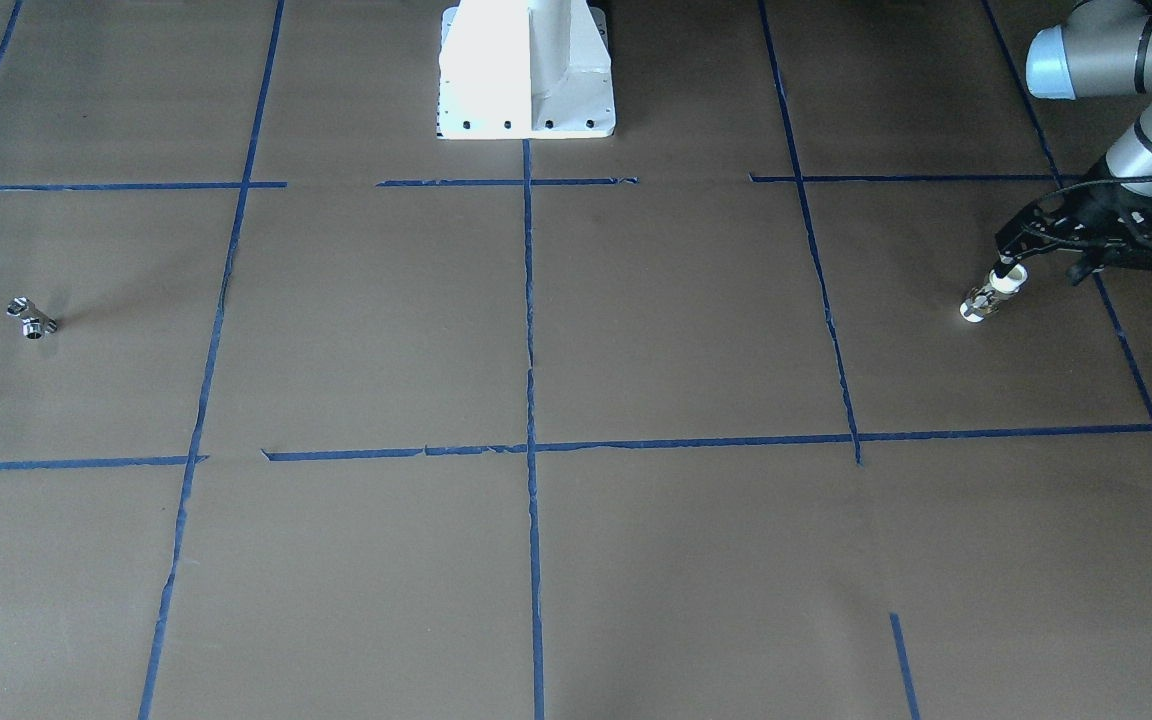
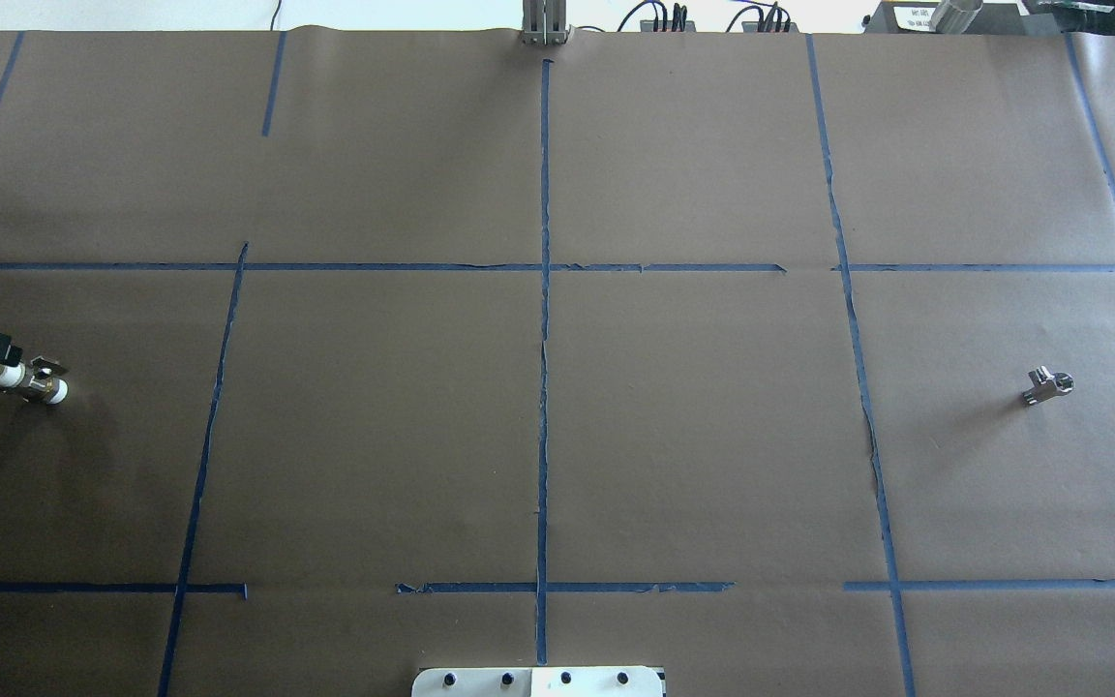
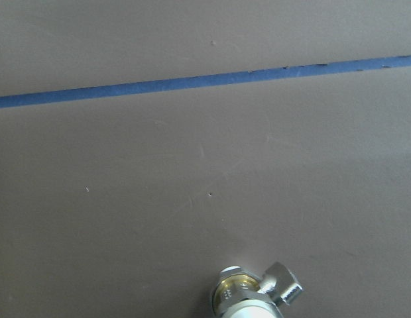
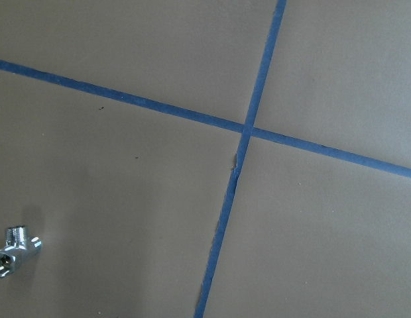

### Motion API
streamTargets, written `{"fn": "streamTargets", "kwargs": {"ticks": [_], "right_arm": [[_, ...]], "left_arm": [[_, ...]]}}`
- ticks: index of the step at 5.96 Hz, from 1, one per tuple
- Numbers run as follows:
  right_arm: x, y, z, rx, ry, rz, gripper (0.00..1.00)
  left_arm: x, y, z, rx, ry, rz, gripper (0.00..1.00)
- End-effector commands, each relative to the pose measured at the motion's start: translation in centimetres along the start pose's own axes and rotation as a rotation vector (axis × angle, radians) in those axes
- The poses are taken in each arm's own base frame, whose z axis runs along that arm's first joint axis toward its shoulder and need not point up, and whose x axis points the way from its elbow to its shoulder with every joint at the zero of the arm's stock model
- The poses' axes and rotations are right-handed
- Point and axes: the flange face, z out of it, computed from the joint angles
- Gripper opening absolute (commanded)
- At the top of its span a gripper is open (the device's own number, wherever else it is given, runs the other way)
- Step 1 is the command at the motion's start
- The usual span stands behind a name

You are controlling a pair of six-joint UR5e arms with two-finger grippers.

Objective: Assemble PPR valve and pipe with both arms
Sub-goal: 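Grasp the white pipe piece with the left gripper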

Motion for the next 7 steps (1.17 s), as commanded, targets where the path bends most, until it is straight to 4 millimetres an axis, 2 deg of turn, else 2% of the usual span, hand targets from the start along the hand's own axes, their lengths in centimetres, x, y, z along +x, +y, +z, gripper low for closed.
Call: {"fn": "streamTargets", "kwargs": {"ticks": [1,3,4,5,6,7], "right_arm": [[0.08,0.09,0.11,-0.002,0.000,0.001,1.00],[0.22,0.14,0.28,-0.006,-0.001,0.003,1.00],[0.22,0.15,0.29,-0.006,-0.001,0.004,1.00],[0.21,0.13,0.27,-0.005,-0.001,0.003,1.00],[0.17,0.12,0.22,-0.004,-0.001,0.002,1.00],[0.17,0.12,0.22,-0.004,-0.001,0.002,1.00]], "left_arm": [[0.63,0.31,0.84,-0.003,-0.021,0.016,1.00],[1.02,0.54,1.19,-0.011,-0.019,0.024,1.00],[1.01,0.54,1.21,-0.012,-0.020,0.023,0.92],[1.19,0.68,1.40,-0.021,-0.018,0.026,0.63],[1.21,0.70,1.41,-0.022,-0.017,0.024,0.27],[1.26,0.68,1.35,-0.021,-0.016,0.025,0.06]]}}
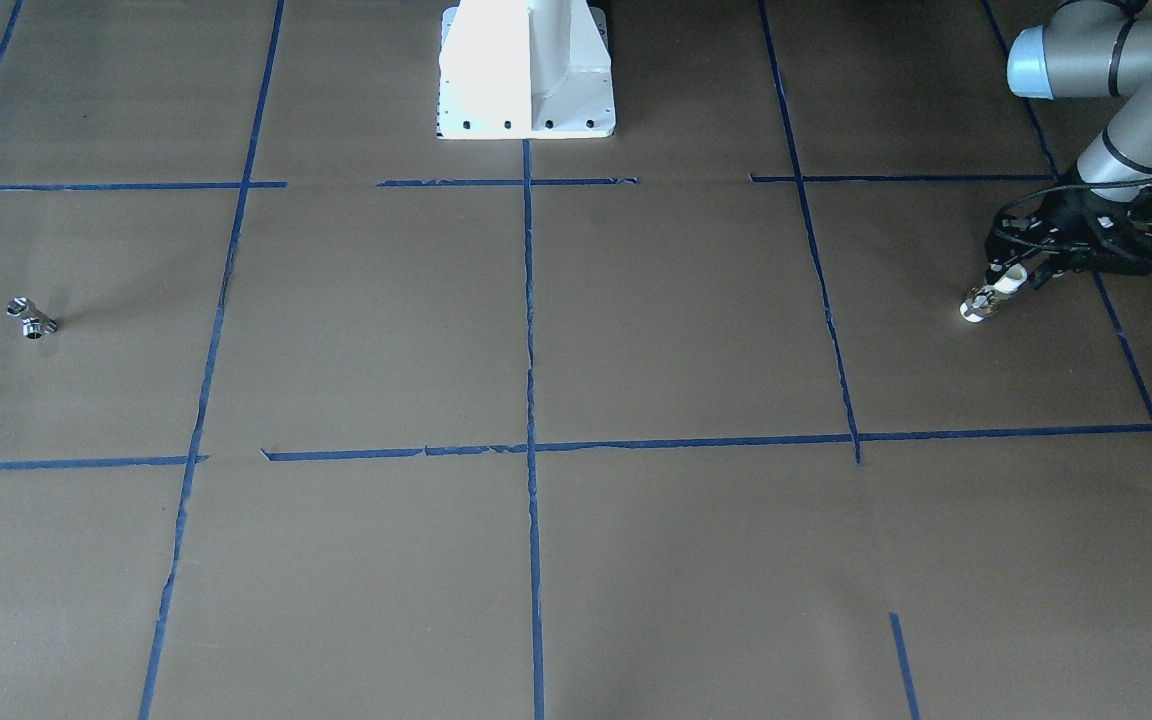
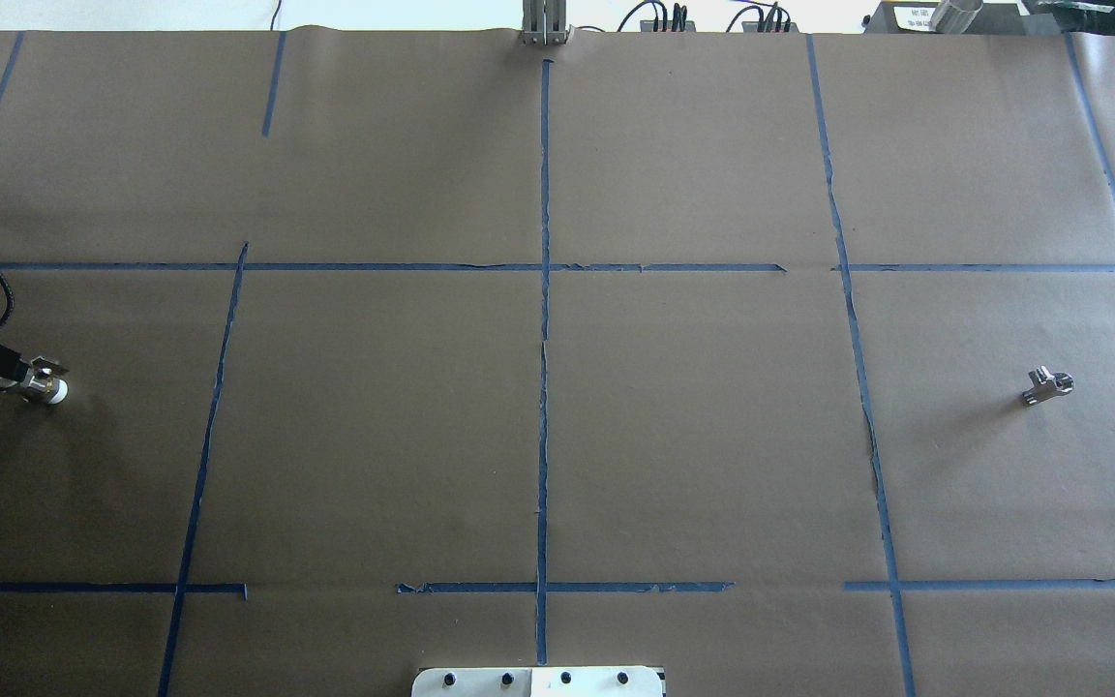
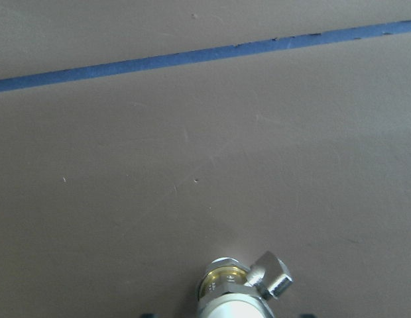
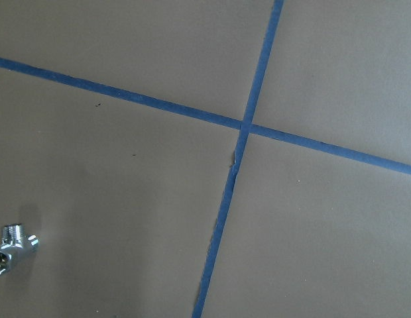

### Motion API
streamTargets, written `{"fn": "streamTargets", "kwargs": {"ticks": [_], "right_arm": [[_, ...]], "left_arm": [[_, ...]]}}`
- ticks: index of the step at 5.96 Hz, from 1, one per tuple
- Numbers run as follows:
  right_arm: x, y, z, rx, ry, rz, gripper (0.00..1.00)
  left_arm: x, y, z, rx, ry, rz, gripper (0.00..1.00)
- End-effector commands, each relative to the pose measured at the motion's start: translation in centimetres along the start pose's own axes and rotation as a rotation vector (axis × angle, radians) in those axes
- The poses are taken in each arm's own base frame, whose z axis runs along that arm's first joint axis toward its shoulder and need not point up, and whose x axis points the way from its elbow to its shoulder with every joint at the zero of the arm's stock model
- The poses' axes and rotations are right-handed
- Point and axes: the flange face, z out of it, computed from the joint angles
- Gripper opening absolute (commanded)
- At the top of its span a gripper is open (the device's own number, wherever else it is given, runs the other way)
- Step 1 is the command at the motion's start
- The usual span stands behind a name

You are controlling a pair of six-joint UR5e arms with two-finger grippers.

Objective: Assemble PPR valve and pipe with both arms
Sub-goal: 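Grasp the white pipe piece with the left gripper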

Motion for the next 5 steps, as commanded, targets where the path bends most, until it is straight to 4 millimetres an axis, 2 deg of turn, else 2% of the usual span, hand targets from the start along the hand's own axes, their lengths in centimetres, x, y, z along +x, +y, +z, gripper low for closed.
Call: {"fn": "streamTargets", "kwargs": {"ticks": [1,2,3,4,5], "right_arm": [[0.0,0.0,0.0,-0.001,0.000,0.002,1.00],[0.0,0.0,0.0,0.000,0.000,0.001,1.00],[0.0,0.0,0.0,0.000,0.000,0.001,1.00],[0.0,0.0,0.0,0.000,0.000,0.000,1.00],[0.0,0.0,0.0,-0.001,0.000,0.001,1.00]], "left_arm": [[0.3,-0.1,-0.2,0.004,0.004,0.004,0.00],[0.9,-0.3,-0.7,0.009,0.012,0.009,0.00],[3.9,-0.7,-3.7,-0.019,-0.006,-0.010,0.00],[9.0,-2.3,-8.3,-0.055,-0.035,-0.041,0.00],[14.3,-5.0,-11.6,-0.063,-0.043,-0.098,0.00]]}}
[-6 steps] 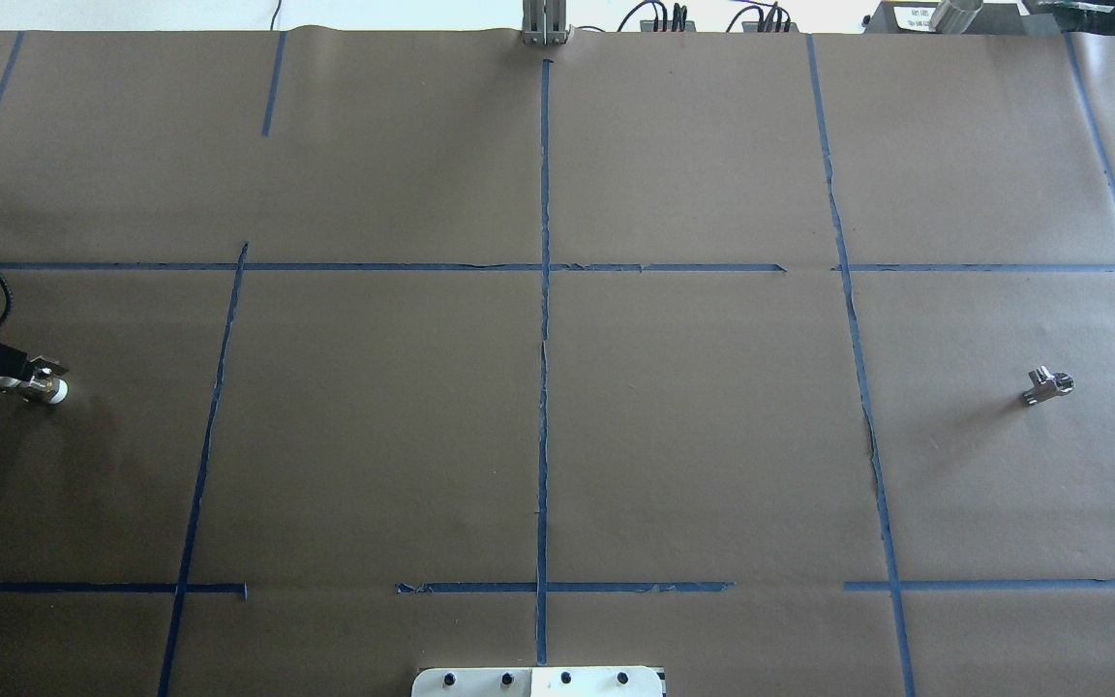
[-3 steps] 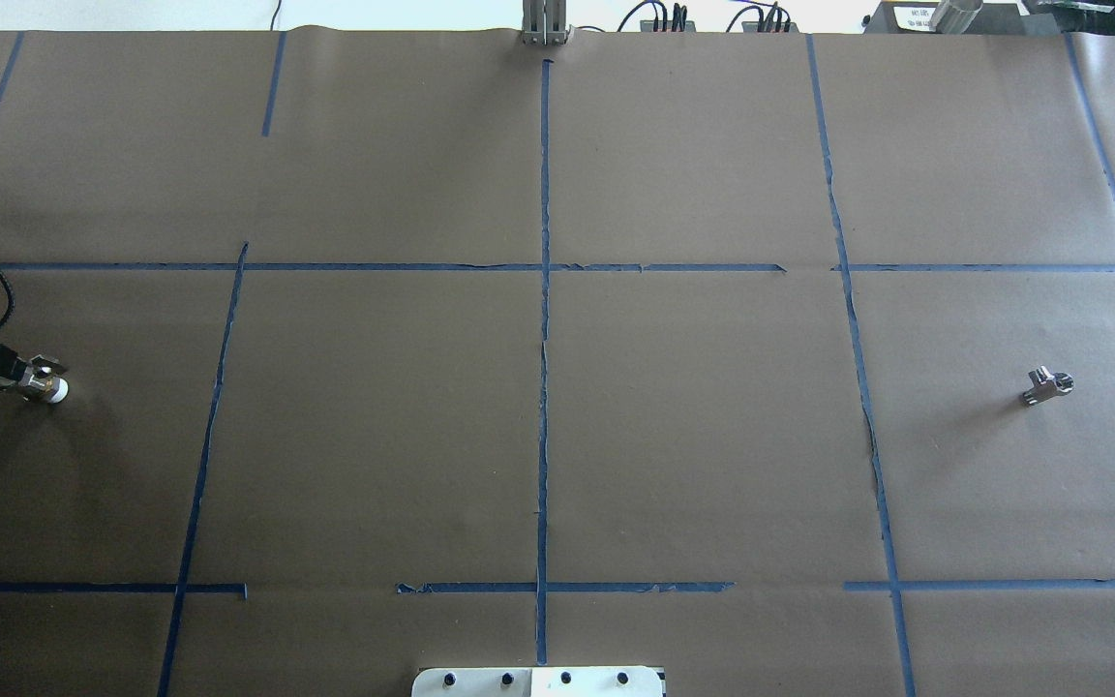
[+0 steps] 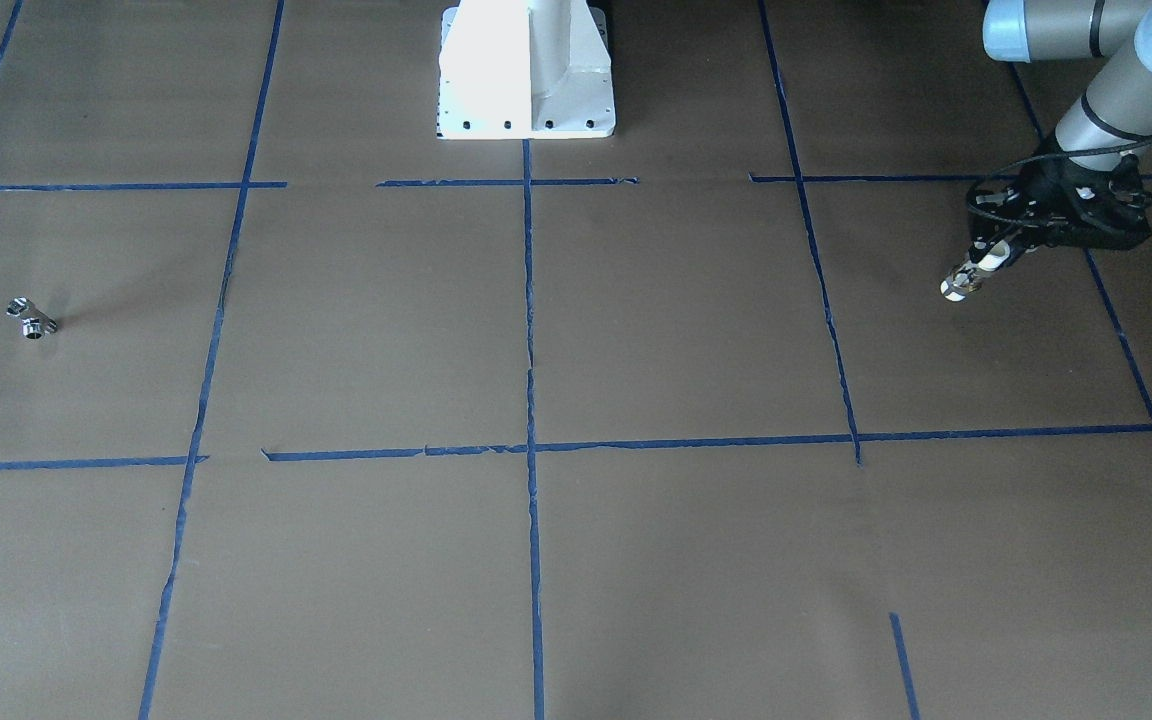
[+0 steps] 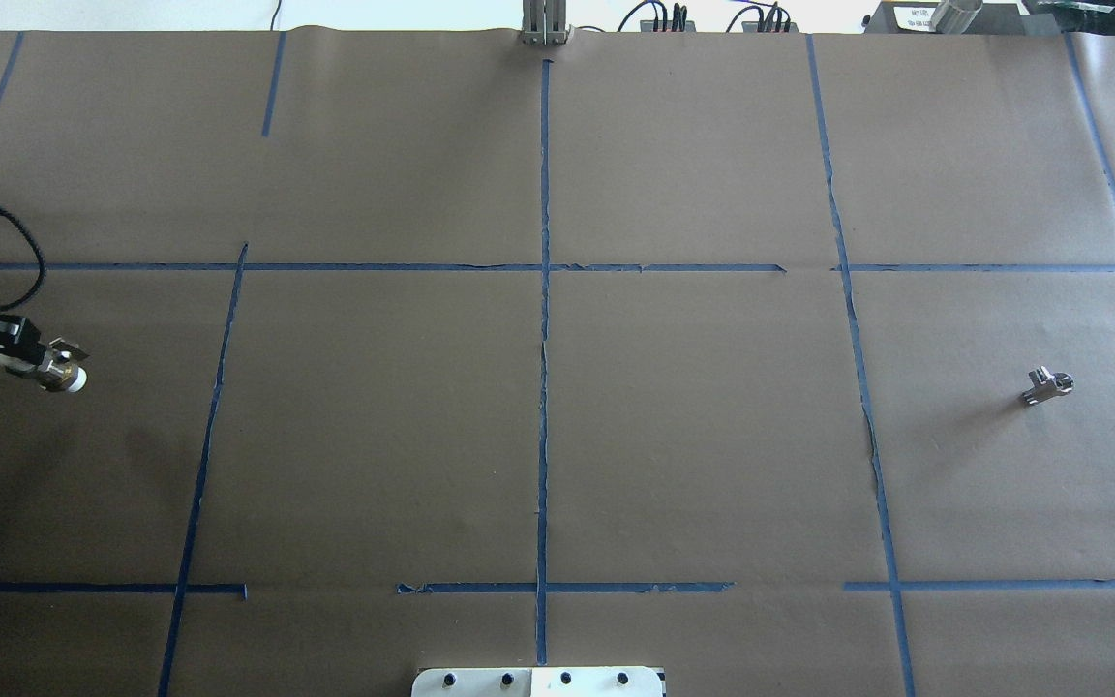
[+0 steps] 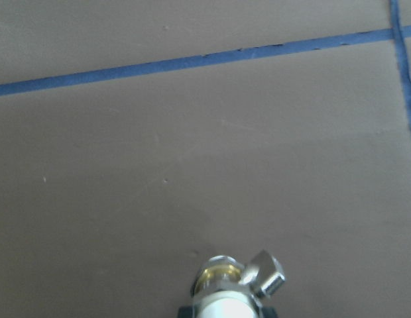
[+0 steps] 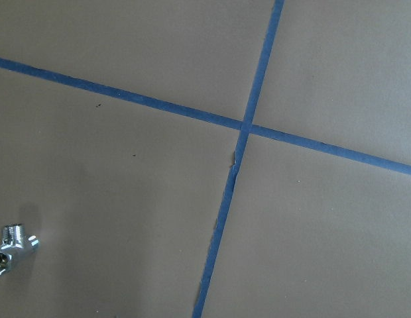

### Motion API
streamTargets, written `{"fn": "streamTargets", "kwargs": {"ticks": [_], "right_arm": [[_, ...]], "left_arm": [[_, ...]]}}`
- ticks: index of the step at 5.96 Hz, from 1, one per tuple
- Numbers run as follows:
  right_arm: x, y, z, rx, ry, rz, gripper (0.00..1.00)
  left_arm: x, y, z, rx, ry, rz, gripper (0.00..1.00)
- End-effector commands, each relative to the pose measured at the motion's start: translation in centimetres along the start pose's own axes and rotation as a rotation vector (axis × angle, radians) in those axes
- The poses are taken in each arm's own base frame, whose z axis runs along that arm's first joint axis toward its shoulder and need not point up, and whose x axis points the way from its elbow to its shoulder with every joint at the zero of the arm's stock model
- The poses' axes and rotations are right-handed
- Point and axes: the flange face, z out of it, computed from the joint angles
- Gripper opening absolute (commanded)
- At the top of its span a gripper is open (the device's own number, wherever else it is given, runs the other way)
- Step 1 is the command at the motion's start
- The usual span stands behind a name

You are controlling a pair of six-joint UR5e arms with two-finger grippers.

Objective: Assemble PPR valve and pipe with both arms
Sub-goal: 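Carry the white pipe piece with the left gripper to the table center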

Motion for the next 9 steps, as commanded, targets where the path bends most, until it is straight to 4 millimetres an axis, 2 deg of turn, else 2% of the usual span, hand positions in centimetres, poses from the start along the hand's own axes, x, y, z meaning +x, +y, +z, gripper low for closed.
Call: {"fn": "streamTargets", "kwargs": {"ticks": [1,2,3,4,5,6,7,8,9], "right_arm": [[0.0,0.0,0.0,-0.001,0.000,0.000,1.00],[0.1,0.0,0.1,-0.002,0.000,0.001,1.00],[0.1,0.0,0.1,-0.002,0.000,0.001,1.00],[0.1,0.0,0.1,-0.002,0.000,0.001,1.00],[0.1,0.0,0.1,-0.002,0.000,0.003,1.00],[0.0,-0.1,0.2,-0.003,-0.001,0.006,1.00],[0.0,-0.1,0.2,-0.003,-0.001,0.008,1.00],[0.0,-0.1,0.2,-0.003,-0.001,0.008,1.00],[0.1,0.0,0.2,-0.004,-0.001,0.009,1.00]], "left_arm": [[12.8,-2.4,-4.5,-0.054,-0.002,-0.073,0.00],[22.1,-1.2,-2.6,-0.113,0.033,-0.009,0.00],[29.7,-2.4,-2.5,-0.061,0.041,-0.083,0.00],[35.8,-3.3,-1.5,-0.081,0.054,-0.130,0.00],[41.3,-6.5,-1.1,-0.069,0.090,-0.218,0.00],[46.8,-8.2,0.7,-0.057,0.109,-0.291,0.00],[51.5,-9.0,2.2,-0.017,0.069,-0.306,0.00],[52.1,-8.7,3.3,-0.011,0.054,-0.315,0.00],[52.4,-7.3,5.1,0.002,0.037,-0.293,0.00]]}}
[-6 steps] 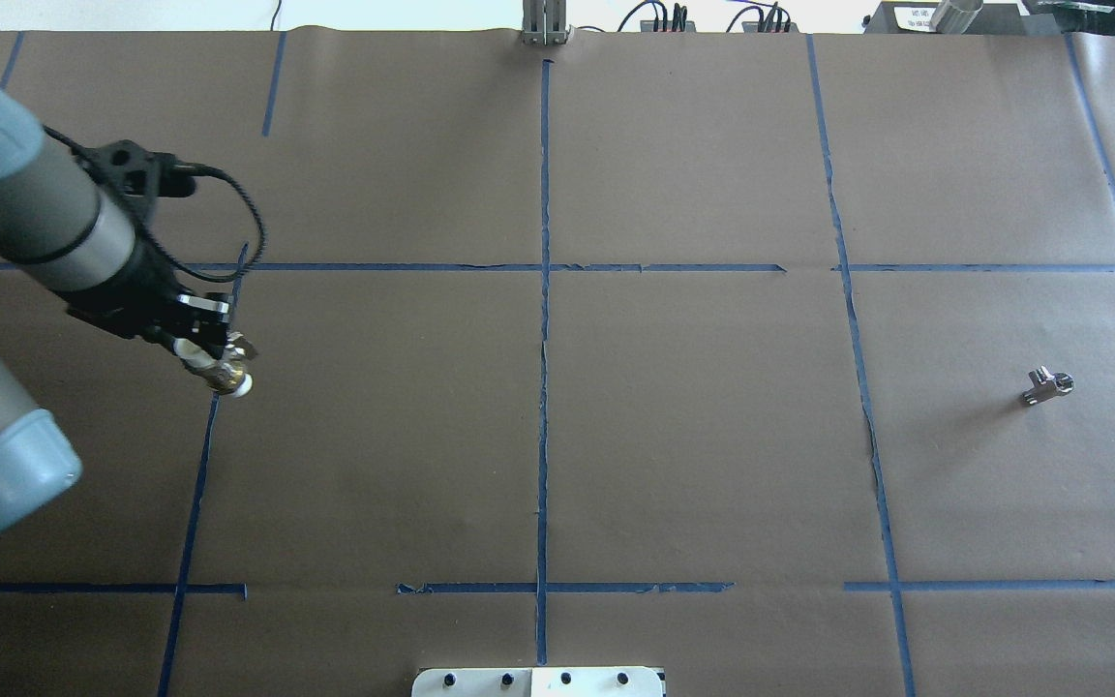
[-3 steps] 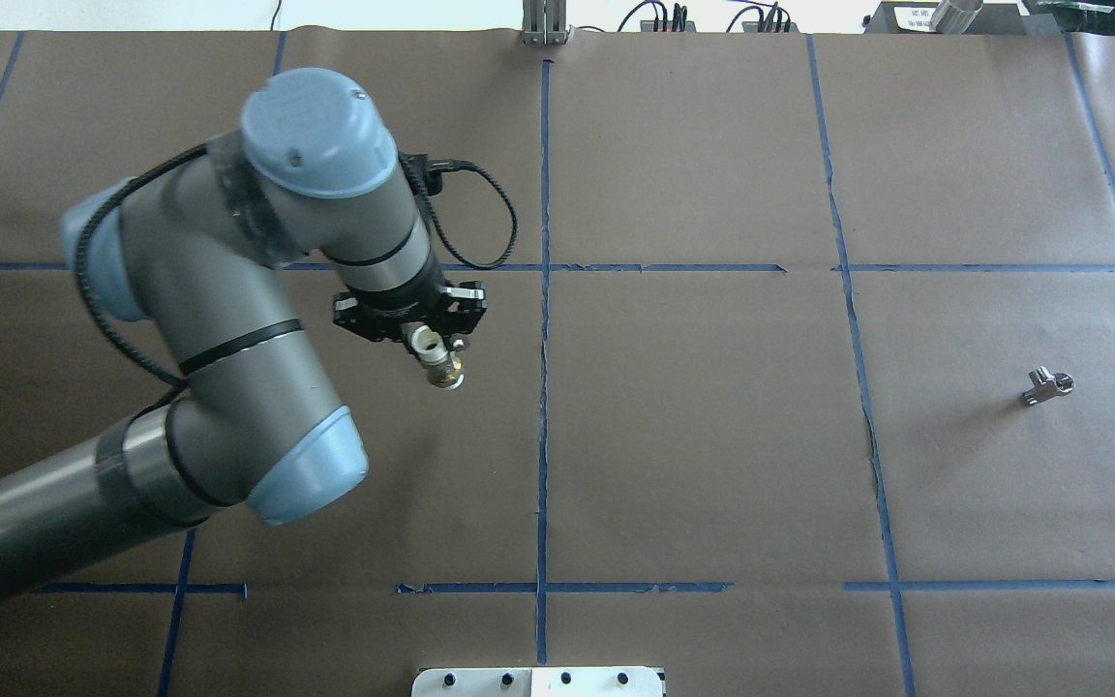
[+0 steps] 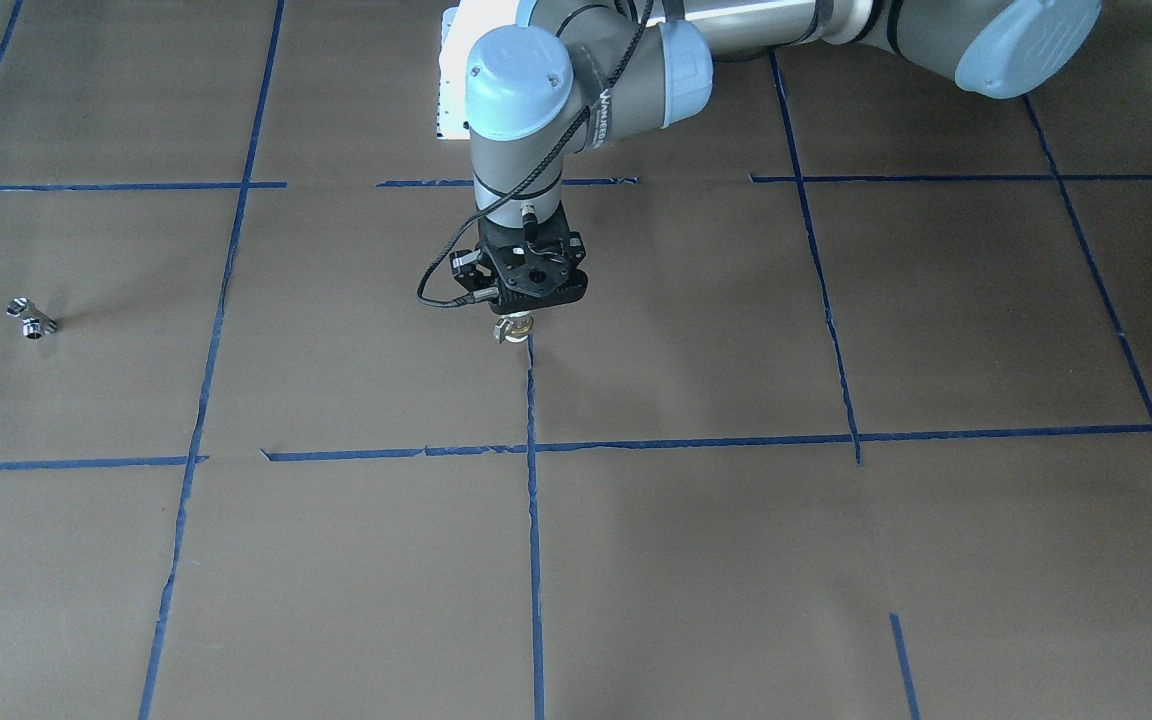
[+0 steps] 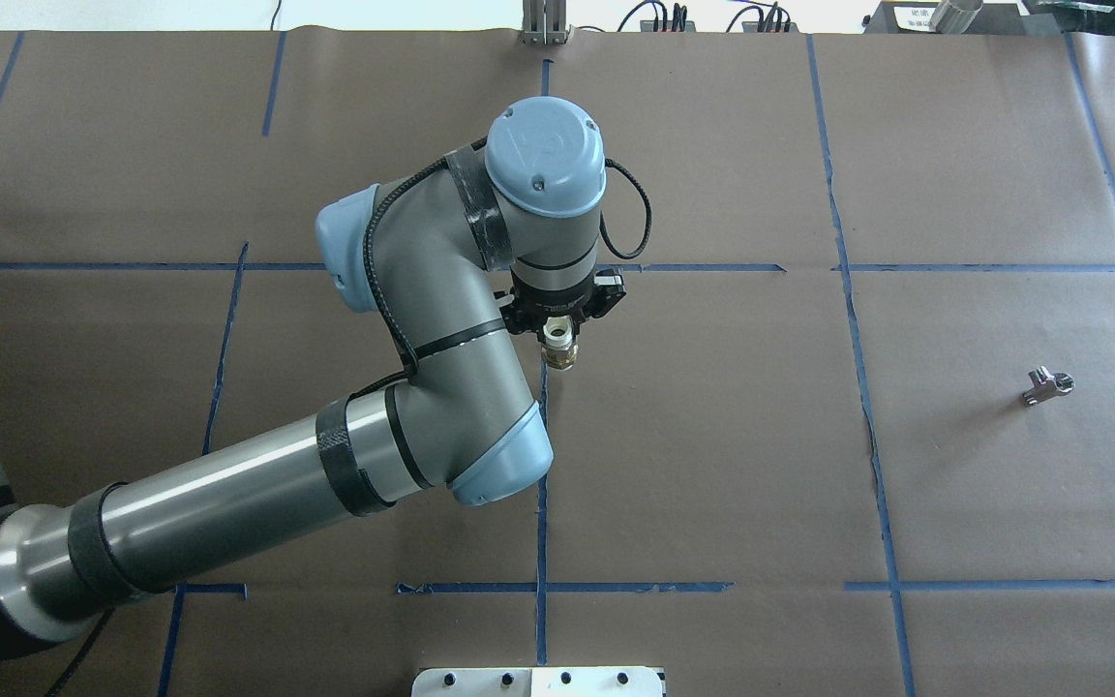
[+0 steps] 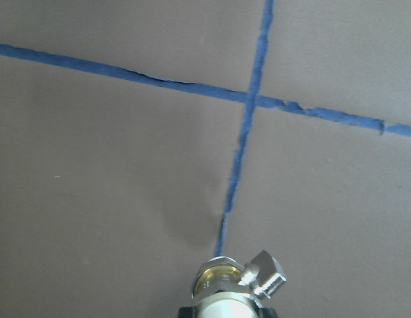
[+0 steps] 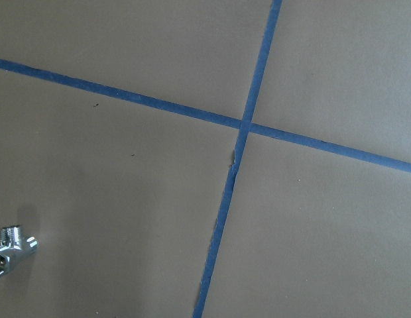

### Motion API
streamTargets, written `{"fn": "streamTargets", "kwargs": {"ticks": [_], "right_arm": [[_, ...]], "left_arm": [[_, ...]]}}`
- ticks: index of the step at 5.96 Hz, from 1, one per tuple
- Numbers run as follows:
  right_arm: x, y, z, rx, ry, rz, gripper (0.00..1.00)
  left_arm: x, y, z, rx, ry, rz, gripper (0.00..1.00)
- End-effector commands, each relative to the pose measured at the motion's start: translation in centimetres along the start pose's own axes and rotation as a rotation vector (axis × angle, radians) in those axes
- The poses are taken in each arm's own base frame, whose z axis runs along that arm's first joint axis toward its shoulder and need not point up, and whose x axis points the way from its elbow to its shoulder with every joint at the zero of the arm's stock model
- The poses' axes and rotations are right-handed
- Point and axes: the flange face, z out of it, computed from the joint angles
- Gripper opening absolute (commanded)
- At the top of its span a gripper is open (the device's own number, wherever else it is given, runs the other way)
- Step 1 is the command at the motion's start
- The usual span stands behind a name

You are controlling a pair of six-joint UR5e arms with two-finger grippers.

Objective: Assemble PPR valve and pipe with both arms
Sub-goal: 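Carry the white pipe piece with the left gripper to the table center, then lower the pipe piece upright at the center and open the left gripper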

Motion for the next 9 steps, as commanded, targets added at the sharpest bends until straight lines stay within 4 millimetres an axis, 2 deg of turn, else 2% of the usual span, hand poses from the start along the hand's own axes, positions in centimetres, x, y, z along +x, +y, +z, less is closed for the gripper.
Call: {"fn": "streamTargets", "kwargs": {"ticks": [1,6,7,9], "right_arm": [[0.2,-0.2,0.2,-0.003,0.000,0.001,1.00],[0.1,-0.5,0.0,0.000,0.002,0.000,1.00],[0.1,-0.5,0.0,0.000,0.002,0.000,1.00],[0.1,-0.5,0.0,0.000,0.002,0.000,1.00]], "left_arm": [[-0.3,1.1,2.0,0.015,-0.013,0.019,0.00],[-2.2,0.1,2.5,0.024,-0.015,0.042,0.00],[-2.4,0.1,2.4,0.025,-0.014,0.043,0.05],[-2.4,0.1,2.4,0.026,-0.008,0.044,0.90]]}}
